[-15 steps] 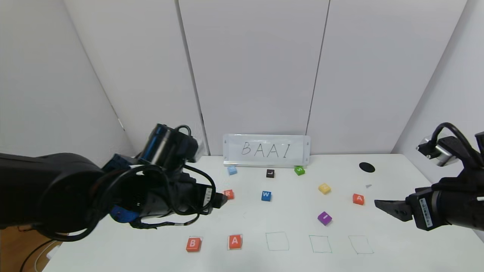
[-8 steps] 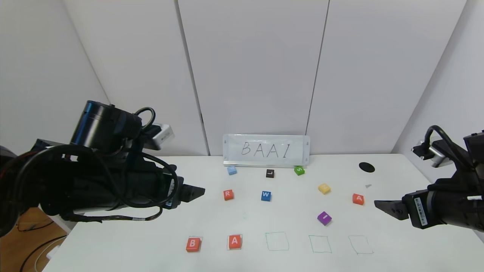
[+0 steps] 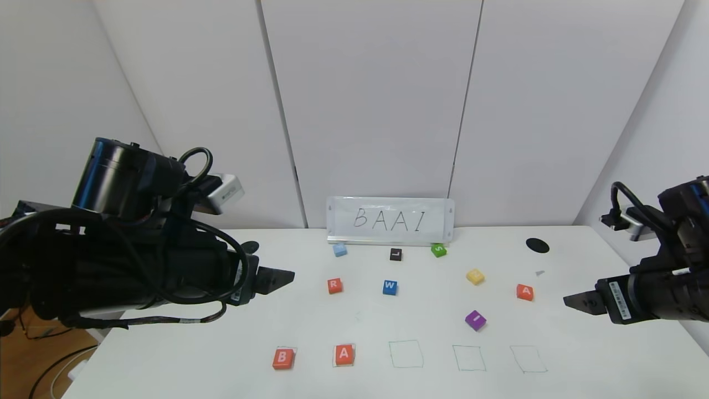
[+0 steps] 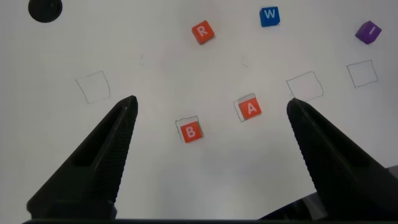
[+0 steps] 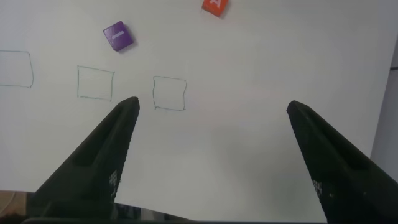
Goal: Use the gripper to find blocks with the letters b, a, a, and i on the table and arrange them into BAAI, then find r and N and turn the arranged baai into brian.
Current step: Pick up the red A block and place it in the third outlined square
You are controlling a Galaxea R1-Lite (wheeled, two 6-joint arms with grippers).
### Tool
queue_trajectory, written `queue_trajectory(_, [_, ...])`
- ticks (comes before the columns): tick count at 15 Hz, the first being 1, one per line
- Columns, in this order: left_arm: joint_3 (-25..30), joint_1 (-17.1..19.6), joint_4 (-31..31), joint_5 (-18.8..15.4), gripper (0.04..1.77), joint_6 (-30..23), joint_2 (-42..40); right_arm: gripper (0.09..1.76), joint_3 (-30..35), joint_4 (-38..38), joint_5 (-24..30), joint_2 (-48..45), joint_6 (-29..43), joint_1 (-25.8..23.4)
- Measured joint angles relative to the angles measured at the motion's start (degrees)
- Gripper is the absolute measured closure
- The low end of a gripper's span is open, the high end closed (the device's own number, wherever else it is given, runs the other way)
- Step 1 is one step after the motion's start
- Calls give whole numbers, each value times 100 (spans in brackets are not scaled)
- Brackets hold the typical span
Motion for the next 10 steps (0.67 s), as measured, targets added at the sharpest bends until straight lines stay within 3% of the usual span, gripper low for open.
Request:
queue_trajectory(4, [44,-46,-2,-2,10,5,6,14,-697,572,254,428,88,-441])
queue_trajectory(10, [59,-52,-5,6,10,11,-46,14,-1191,558,-74,1268,1172,-472])
